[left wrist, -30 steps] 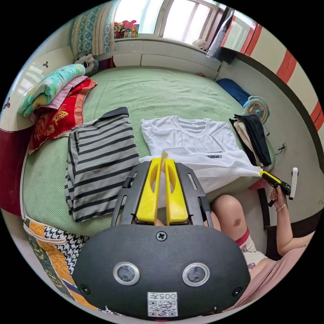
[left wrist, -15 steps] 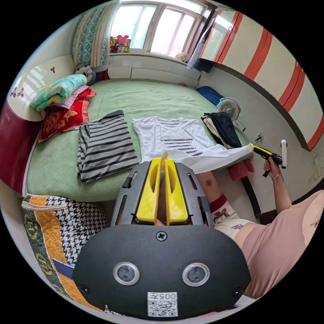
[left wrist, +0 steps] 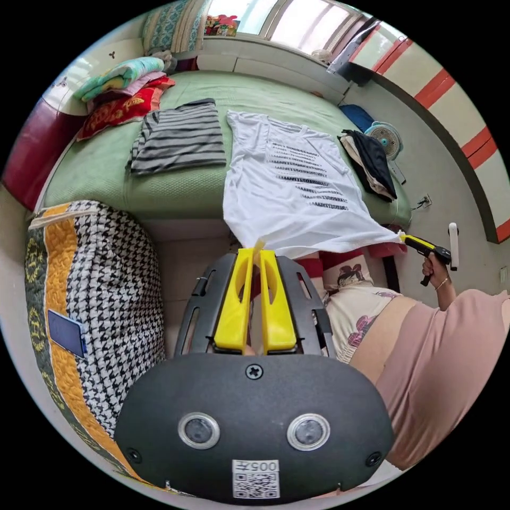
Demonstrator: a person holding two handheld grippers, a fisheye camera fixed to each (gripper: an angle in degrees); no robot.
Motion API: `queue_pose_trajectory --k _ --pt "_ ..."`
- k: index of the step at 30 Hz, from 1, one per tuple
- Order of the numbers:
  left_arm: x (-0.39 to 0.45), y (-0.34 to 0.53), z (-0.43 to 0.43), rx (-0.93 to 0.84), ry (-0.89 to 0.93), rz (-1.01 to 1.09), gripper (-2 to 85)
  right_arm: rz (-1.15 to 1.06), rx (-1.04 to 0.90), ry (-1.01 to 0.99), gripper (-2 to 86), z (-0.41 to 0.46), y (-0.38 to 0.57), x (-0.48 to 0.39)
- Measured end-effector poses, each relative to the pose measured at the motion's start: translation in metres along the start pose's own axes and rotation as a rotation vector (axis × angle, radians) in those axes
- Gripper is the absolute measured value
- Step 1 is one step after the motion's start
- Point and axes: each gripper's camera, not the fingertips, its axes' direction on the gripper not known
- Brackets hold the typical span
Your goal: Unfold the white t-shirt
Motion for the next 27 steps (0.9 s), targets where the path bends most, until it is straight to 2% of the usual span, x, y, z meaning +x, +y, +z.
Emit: queue_pose_trajectory --k 3,9,16,22,27 --pt "-0.011 0.011 0.024 -0.114 0.001 -0.081 2.1 0.049 -0.124 -0.062 -0.8 0.032 0.014 0.001" --pt "-0.021 0.005 0.017 -0.058 -0.100 -0.129 -0.5 0.058 -0.171 -0.004 4.0 0.046 0.020 0.003" --pt "-0.002 -0.055 0.038 0.017 -0.073 -0.054 -0.7 0.094 -0.021 -0.086 4.2 0.048 -0.029 -0.004" --pt "0.037 -0.145 0.090 0.008 -0.080 0.083 -0.6 0.039 0.107 -0.053 0.1 0.069 -0.098 -0.045" --pt "0.056 -0.220 0.155 -0.040 -0.130 0.119 -0.5 0.025 0.094 -0.046 -0.9 0.112 -0.155 -0.070"
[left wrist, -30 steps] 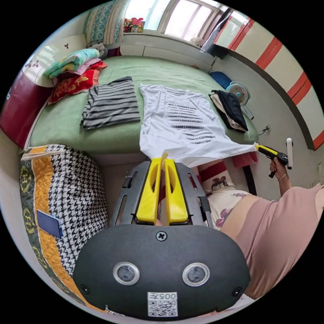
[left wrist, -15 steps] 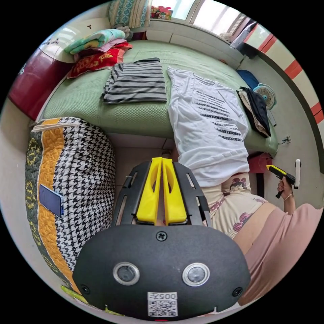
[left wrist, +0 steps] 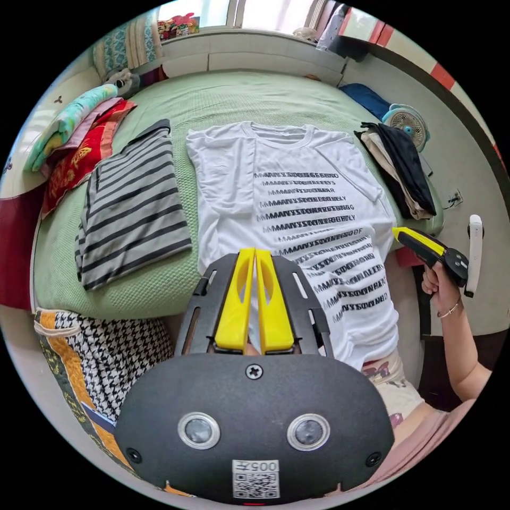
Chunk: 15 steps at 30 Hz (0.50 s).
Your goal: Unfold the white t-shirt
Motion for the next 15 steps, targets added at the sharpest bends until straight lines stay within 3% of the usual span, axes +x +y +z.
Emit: queue_pose_trajectory --k 10,15 --pt "-0.001 -0.062 0.108 -0.096 -0.066 -0.047 -0.5 0.037 -0.099 0.012 -1.0 0.082 -0.052 -0.017" --pt "-0.003 -0.068 0.129 -0.060 -0.068 -0.062 -0.5 0.047 -0.105 0.018 -1.0 0.097 -0.062 -0.024"
